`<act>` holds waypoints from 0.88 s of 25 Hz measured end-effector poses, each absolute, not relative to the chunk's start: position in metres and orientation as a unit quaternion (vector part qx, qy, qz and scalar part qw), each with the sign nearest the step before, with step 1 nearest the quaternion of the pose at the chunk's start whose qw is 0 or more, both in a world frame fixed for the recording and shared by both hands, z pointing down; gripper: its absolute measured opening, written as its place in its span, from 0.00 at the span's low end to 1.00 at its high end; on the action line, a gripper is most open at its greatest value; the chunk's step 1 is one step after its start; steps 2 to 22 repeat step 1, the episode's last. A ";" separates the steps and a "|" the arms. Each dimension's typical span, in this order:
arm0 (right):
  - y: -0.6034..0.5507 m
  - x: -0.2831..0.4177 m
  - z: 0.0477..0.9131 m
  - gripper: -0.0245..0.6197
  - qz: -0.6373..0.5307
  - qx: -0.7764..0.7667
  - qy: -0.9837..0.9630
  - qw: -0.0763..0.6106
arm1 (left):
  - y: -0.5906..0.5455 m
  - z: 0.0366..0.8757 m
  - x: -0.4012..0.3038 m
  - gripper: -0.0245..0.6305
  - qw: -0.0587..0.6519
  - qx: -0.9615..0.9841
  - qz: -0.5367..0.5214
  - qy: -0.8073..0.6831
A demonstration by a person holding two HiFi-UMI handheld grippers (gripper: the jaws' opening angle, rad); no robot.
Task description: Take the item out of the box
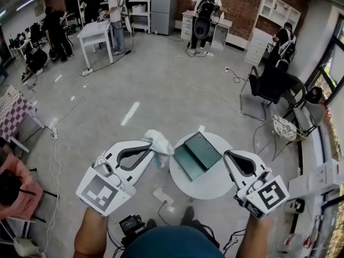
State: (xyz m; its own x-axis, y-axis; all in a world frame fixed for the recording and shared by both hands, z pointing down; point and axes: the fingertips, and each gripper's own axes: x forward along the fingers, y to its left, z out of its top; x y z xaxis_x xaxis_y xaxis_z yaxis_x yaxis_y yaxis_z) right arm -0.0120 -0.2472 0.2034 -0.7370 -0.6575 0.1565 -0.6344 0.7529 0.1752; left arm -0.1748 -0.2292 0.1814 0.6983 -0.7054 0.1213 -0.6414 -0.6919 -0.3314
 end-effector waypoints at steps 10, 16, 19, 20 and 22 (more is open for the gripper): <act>-0.250 -0.011 0.202 0.10 -0.055 0.347 -0.930 0.103 | -0.232 0.180 -0.173 0.07 0.133 -0.912 -0.121 0.369; -0.250 -0.011 0.202 0.10 -0.055 0.347 -0.930 0.103 | -0.232 0.180 -0.173 0.07 0.133 -0.912 -0.121 0.369; -0.250 -0.011 0.202 0.10 -0.055 0.347 -0.930 0.103 | -0.232 0.180 -0.173 0.07 0.133 -0.912 -0.121 0.369; -0.250 -0.011 0.202 0.10 -0.055 0.347 -0.930 0.103 | -0.232 0.180 -0.173 0.07 0.133 -0.912 -0.121 0.369; -0.250 -0.011 0.202 0.10 -0.055 0.347 -0.930 0.103 | -0.232 0.180 -0.173 0.07 0.133 -0.912 -0.121 0.369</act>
